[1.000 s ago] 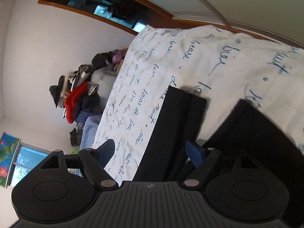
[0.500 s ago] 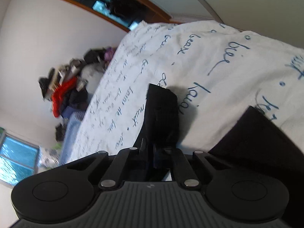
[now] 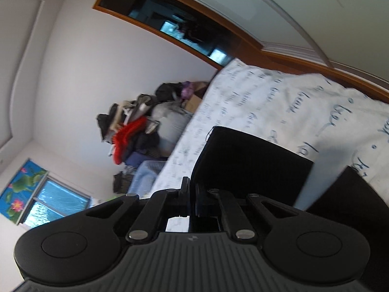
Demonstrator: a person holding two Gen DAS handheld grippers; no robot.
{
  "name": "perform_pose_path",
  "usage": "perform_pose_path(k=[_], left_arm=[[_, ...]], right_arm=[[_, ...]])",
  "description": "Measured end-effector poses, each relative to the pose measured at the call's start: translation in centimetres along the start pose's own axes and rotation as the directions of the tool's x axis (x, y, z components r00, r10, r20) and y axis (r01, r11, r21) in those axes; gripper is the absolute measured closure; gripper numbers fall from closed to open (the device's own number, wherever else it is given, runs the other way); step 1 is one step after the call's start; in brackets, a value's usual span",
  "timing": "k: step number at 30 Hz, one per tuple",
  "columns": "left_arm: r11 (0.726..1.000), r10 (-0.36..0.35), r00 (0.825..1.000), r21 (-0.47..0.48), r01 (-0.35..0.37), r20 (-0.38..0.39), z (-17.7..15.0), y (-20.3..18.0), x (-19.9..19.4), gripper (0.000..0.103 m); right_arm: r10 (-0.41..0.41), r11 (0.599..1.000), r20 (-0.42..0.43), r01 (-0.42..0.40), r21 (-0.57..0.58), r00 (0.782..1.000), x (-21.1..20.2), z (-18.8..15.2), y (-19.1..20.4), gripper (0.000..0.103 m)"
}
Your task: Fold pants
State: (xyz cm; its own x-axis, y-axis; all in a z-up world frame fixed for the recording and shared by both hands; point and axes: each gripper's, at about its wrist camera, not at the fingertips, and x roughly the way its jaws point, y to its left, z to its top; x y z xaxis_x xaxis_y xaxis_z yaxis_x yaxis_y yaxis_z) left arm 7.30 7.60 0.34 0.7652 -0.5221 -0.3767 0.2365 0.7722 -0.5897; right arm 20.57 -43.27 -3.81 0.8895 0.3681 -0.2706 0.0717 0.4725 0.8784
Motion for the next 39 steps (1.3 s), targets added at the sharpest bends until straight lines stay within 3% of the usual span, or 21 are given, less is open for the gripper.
perform_pose_path(k=[2, 5, 7, 10, 11, 15, 19, 24, 26, 28, 31, 33, 34, 36, 39], left_arm=[[0.991, -0.107, 0.994, -0.088, 0.105, -0.021, -0.3, -0.4, 0.7, 0.026], [0.933, -0.193, 0.98, -0.319, 0.166, -0.055, -1.5, 0.5, 2.8, 0.024], [0.86, -0.22, 0.974, -0.48, 0.17, -0.048, -2.3, 2.0, 4.3, 0.024], [0.706, -0.252, 0.968, -0.682, 0.192, 0.011, -3.0, 3.9, 6.0, 0.024], [0.669, -0.261, 0.965, -0.715, 0.204, 0.031, -3.0, 4.3, 6.4, 0.024], [0.601, -0.207, 0.978, -0.791, 0.113, -0.018, -3.3, 5.4, 8.2, 0.024], [0.614, -0.138, 0.986, -0.79, 0.015, -0.089, -3.6, 5.7, 9.4, 0.024], [0.588, -0.067, 0.984, -0.803, -0.092, -0.162, -4.2, 6.8, 10.7, 0.024], [0.617, -0.048, 0.984, -0.78, -0.105, -0.17, -4.0, 6.5, 10.8, 0.024], [0.616, -0.012, 0.983, -0.776, -0.135, -0.181, -4.2, 6.3, 10.9, 0.025], [0.607, 0.08, 0.981, -0.772, -0.189, -0.177, -3.9, 6.3, 10.9, 0.041], [0.611, 0.146, 0.97, -0.754, -0.241, -0.192, -3.4, 6.1, 11.0, 0.059], [0.62, 0.184, 0.96, -0.733, -0.278, -0.209, -3.1, 6.0, 11.2, 0.075], [0.615, 0.203, 0.952, -0.727, -0.305, -0.228, -3.1, 6.0, 11.4, 0.08], [0.641, 0.205, 0.952, -0.704, -0.306, -0.227, -2.8, 5.8, 11.5, 0.084]], right_arm=[[0.016, 1.0, 0.002, -0.016, -0.007, 1.0, -0.2, 0.3, 0.7, 0.099], [0.038, 0.999, 0.008, -0.038, -0.027, 0.999, -0.3, 0.8, 1.7, 0.099], [0.06, 0.998, 0.012, -0.059, -0.026, 0.998, -0.4, 1.2, 2.2, 0.099], [0.104, 0.994, 0.022, -0.103, -0.03, 0.994, -1.0, 1.7, 2.9, 0.1], [0.117, 0.993, 0.022, -0.116, -0.032, 0.993, -1.1, 1.7, 3.1, 0.1], [0.13, 0.991, 0.005, -0.13, -0.039, 0.992, -1.1, 1.5, 3.2, 0.1], [0.094, 0.996, -0.034, -0.094, -0.007, 0.995, -0.6, 0.4, 1.9, 0.097], [0.063, 0.997, -0.077, -0.06, 0.041, 0.995, -0.3, -1.9, -0.5, 0.094], [0.065, 0.995, -0.093, -0.058, 0.075, 0.994, -0.2, -2.6, -1.8, 0.094], [0.063, 0.994, -0.104, -0.054, 0.09, 0.993, -0.3, -3.3, -2.5, 0.094], [0.077, 0.992, -0.115, -0.065, 0.108, 0.99, -0.3, -4.1, -3.2, 0.094], [0.083, 0.99, -0.123, -0.068, 0.121, 0.989, -0.4, -4.5, -3.4, 0.094], [0.089, 0.99, -0.125, -0.073, 0.124, 0.988, -0.4, -4.6, -3.5, 0.094], [0.098, 0.988, -0.121, -0.082, 0.13, 0.988, -0.6, -4.8, -3.6, 0.094], [0.105, 0.985, -0.087, -0.092, 0.143, 0.991, -1.3, -4.4, -4.2, 0.094]])
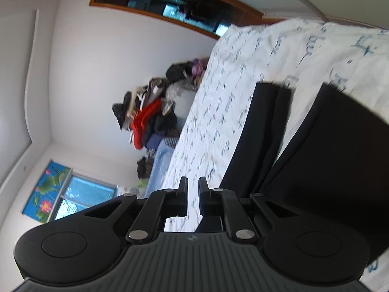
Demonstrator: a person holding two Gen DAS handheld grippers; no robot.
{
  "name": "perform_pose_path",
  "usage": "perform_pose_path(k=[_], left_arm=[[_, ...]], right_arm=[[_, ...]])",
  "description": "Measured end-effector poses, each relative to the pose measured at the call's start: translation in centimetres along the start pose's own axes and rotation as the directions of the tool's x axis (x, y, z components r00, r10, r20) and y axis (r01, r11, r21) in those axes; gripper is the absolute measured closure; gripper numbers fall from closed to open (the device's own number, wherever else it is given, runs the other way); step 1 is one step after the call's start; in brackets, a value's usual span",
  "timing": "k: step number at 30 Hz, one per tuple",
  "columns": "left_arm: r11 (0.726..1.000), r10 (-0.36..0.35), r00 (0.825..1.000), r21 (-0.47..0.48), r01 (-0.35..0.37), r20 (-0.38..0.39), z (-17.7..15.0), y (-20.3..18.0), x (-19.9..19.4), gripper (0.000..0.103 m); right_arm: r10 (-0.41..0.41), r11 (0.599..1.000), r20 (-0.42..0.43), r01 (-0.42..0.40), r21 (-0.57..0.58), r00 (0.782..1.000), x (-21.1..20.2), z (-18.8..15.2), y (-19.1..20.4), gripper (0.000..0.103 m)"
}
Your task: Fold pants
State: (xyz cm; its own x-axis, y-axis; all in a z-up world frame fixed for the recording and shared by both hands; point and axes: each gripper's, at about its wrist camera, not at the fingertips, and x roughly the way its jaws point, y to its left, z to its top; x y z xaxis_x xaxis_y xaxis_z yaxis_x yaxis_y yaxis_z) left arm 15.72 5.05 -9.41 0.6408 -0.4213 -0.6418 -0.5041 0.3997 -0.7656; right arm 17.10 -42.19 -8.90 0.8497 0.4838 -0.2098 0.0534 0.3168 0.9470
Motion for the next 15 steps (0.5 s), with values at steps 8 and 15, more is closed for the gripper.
perform_pose_path(k=[8, 15], left_arm=[[0.998, -0.062, 0.998, 0.027, 0.062, 0.001, 0.1, -0.9, -1.0, 0.101], [0.993, -0.117, 0.993, -0.006, 0.117, -0.02, 0.4, -1.2, -1.7, 0.101]], right_arm=[[-0.072, 0.994, 0.115, 0.063, 0.085, 0.991, -1.3, 3.0, -2.2, 0.028], [-0.107, 0.993, 0.066, 0.103, 0.066, 0.992, 2.1, 4.4, -1.3, 0.028]])
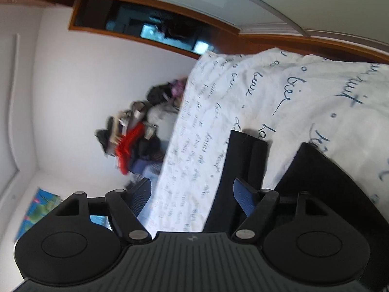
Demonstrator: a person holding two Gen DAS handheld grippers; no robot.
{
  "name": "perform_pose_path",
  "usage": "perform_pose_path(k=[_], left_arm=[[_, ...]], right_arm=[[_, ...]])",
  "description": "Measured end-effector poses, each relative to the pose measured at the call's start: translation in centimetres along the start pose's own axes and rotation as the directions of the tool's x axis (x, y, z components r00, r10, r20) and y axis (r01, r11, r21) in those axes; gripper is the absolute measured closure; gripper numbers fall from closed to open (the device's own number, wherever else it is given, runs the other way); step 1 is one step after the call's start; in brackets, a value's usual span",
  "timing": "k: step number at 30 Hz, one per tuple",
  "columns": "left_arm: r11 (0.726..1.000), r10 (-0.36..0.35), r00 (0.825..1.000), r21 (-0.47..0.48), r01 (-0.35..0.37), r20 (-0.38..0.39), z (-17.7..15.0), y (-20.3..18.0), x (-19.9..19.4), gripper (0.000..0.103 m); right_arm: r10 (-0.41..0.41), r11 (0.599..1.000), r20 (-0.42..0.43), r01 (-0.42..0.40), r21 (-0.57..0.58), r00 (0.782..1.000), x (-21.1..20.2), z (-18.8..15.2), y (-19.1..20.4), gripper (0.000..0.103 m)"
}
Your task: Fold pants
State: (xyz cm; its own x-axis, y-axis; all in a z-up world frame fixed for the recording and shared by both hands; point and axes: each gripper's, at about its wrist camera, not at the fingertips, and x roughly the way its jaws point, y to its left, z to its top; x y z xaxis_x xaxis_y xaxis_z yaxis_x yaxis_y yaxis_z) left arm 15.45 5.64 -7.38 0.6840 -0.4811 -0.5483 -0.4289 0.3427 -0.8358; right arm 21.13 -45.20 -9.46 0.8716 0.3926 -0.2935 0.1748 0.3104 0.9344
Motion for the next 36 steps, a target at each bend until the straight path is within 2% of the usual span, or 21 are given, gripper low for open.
perform_pose_path(k=[4, 6, 7, 9, 13, 14, 15, 16, 17, 18, 19, 22, 25, 30, 33, 36], left_arm=[[1.0, -0.009, 1.0, -0.008, 0.008, -0.011, 0.0, 0.2, -0.1, 0.101], [1.0, -0.012, 1.0, -0.009, 0.011, -0.014, 0.0, 0.3, -0.1, 0.101], [1.0, -0.013, 1.0, -0.012, 0.013, -0.017, 0.0, 0.3, 0.0, 0.101], [1.0, -0.014, 1.0, -0.017, 0.014, -0.02, -0.1, 0.6, -0.2, 0.1], [1.0, -0.006, 1.0, -0.024, 0.005, -0.029, 0.2, 0.5, 0.8, 0.1], [1.0, -0.003, 1.0, -0.026, 0.002, -0.03, 0.2, 0.5, 0.9, 0.1], [1.0, 0.0, 1.0, -0.029, -0.001, -0.031, 0.3, 0.6, 1.0, 0.1], [1.0, 0.003, 0.999, -0.03, -0.004, -0.033, 0.3, 0.7, 1.0, 0.1], [1.0, 0.006, 0.999, -0.03, -0.007, -0.033, 0.3, 0.7, 1.1, 0.1], [0.999, 0.009, 0.999, -0.031, -0.01, -0.033, 0.3, 0.8, 1.2, 0.1], [0.999, 0.011, 0.999, -0.032, -0.013, -0.035, 0.3, 0.8, 1.3, 0.1], [0.999, 0.016, 0.999, -0.028, -0.018, -0.042, 0.5, 0.6, 1.4, 0.1], [1.0, -0.004, 0.999, -0.015, 0.003, -0.035, 0.7, 0.2, 1.0, 0.1], [0.999, -0.054, 0.998, -0.001, 0.054, -0.029, 0.4, -0.3, 0.1, 0.1], [0.997, -0.081, 0.994, 0.003, 0.082, -0.067, -0.1, 0.1, -1.0, 0.1], [0.994, -0.103, 0.989, 0.011, 0.105, -0.104, -0.7, 1.6, -2.4, 0.1]], right_arm=[[-0.113, 0.992, -0.03, 0.111, -0.062, 0.993, 2.4, 0.5, 0.1, 0.028], [-0.181, 0.983, -0.052, 0.179, -0.052, 0.982, 3.3, 0.7, -0.3, 0.031], [-0.188, 0.982, -0.051, 0.185, -0.044, 0.981, 3.5, 0.6, -0.3, 0.03], [-0.152, 0.987, -0.06, 0.149, -0.051, 0.987, 3.7, 0.4, -0.1, 0.028], [-0.16, 0.987, -0.067, 0.159, -0.031, 0.985, 4.9, 0.6, -0.2, 0.029], [-0.161, 0.987, -0.06, 0.16, -0.022, 0.985, 5.2, 0.7, -0.3, 0.035], [-0.163, 0.986, -0.052, 0.162, -0.024, 0.985, 5.5, 0.6, -0.3, 0.055], [-0.19, 0.982, -0.053, 0.188, -0.034, 0.98, 5.8, 0.6, -0.3, 0.068], [-0.215, 0.976, -0.06, 0.212, -0.041, 0.975, 6.3, 0.6, -0.4, 0.09], [-0.239, 0.97, -0.051, 0.237, -0.053, 0.97, 6.6, 0.3, -0.6, 0.099], [-0.251, 0.966, -0.03, 0.248, -0.079, 0.967, 6.6, -0.1, -0.6, 0.099], [-0.232, 0.968, -0.022, 0.229, -0.097, 0.972, 6.3, -0.9, -0.4, 0.1], [-0.206, 0.974, -0.001, 0.204, -0.1, 0.979, 5.4, -0.2, 0.5, 0.1], [-0.042, 0.995, 0.054, 0.047, -0.091, 0.998, 1.8, 1.4, 3.0, 0.1], [0.039, 0.995, 0.063, -0.033, -0.093, 0.997, -1.5, 0.8, 3.6, 0.1], [0.124, 0.991, 0.083, -0.119, -0.061, 0.989, -7.0, -1.3, 1.8, 0.1]])
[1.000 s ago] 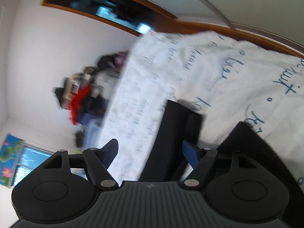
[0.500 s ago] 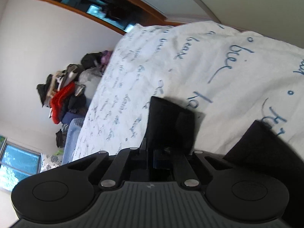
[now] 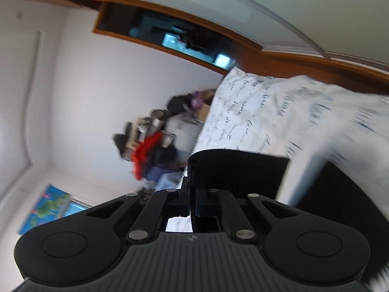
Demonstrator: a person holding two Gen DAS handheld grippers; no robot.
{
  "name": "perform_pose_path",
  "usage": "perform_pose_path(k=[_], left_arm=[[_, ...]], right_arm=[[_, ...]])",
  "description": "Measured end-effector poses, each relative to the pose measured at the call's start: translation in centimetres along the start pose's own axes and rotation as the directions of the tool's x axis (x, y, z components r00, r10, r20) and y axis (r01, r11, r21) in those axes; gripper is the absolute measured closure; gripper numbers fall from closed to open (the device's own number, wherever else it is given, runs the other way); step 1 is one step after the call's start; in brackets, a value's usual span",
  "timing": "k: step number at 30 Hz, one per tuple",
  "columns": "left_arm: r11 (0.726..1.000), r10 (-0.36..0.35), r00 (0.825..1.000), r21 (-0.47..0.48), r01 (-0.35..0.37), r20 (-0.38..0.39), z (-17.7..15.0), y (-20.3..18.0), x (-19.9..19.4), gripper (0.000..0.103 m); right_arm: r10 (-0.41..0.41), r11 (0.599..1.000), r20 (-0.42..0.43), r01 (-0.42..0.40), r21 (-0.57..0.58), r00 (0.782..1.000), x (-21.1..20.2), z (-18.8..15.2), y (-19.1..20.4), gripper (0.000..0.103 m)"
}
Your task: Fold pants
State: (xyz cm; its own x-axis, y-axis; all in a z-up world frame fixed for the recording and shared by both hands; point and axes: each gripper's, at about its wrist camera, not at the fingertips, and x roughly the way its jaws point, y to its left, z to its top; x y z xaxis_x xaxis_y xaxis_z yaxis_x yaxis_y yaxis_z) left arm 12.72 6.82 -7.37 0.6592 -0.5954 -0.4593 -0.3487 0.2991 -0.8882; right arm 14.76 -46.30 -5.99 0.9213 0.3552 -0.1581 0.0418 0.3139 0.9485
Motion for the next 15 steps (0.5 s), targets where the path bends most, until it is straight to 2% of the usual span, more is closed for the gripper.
perform_pose_path(k=[2, 5, 6, 7, 8, 12, 15], left_arm=[[0.999, 0.036, 0.999, 0.01, -0.036, -0.035, -0.4, 1.6, 0.1, 0.099], [0.993, 0.115, 0.988, -0.023, -0.118, -0.106, -0.6, 4.3, 1.7, 0.1], [0.993, 0.113, 0.988, -0.015, -0.115, -0.108, -0.7, 4.6, 2.1, 0.099], [0.994, 0.112, 0.988, 0.008, -0.112, -0.103, -0.7, 4.4, 2.3, 0.098], [0.994, 0.112, 0.989, 0.029, -0.109, -0.098, -0.6, 3.9, 2.4, 0.093], [0.993, 0.103, 0.988, 0.076, -0.094, -0.118, -0.8, 2.9, 2.6, 0.089], [0.992, 0.1, 0.983, 0.097, -0.085, -0.156, -0.9, 3.1, 2.5, 0.088]], right_arm=[[-0.03, 0.999, 0.021, 0.029, 0.028, 0.999, -4.1, -1.5, -2.2, 0.1], [-0.206, 0.972, 0.011, 0.203, 0.119, 0.978, -8.0, -2.7, -8.2, 0.099], [-0.215, 0.962, 0.001, 0.212, 0.172, 0.977, -8.6, -3.1, -10.1, 0.102], [-0.171, 0.969, 0.008, 0.167, 0.181, 0.985, -9.0, -3.3, -10.9, 0.102], [-0.163, 0.975, 0.017, 0.158, 0.158, 0.986, -9.1, -3.3, -10.6, 0.101], [-0.199, 0.974, -0.008, 0.199, 0.108, 0.98, -7.5, -2.6, -8.6, 0.097], [-0.291, 0.949, -0.094, 0.3, 0.098, 0.952, -6.8, -1.7, -8.2, 0.096]])
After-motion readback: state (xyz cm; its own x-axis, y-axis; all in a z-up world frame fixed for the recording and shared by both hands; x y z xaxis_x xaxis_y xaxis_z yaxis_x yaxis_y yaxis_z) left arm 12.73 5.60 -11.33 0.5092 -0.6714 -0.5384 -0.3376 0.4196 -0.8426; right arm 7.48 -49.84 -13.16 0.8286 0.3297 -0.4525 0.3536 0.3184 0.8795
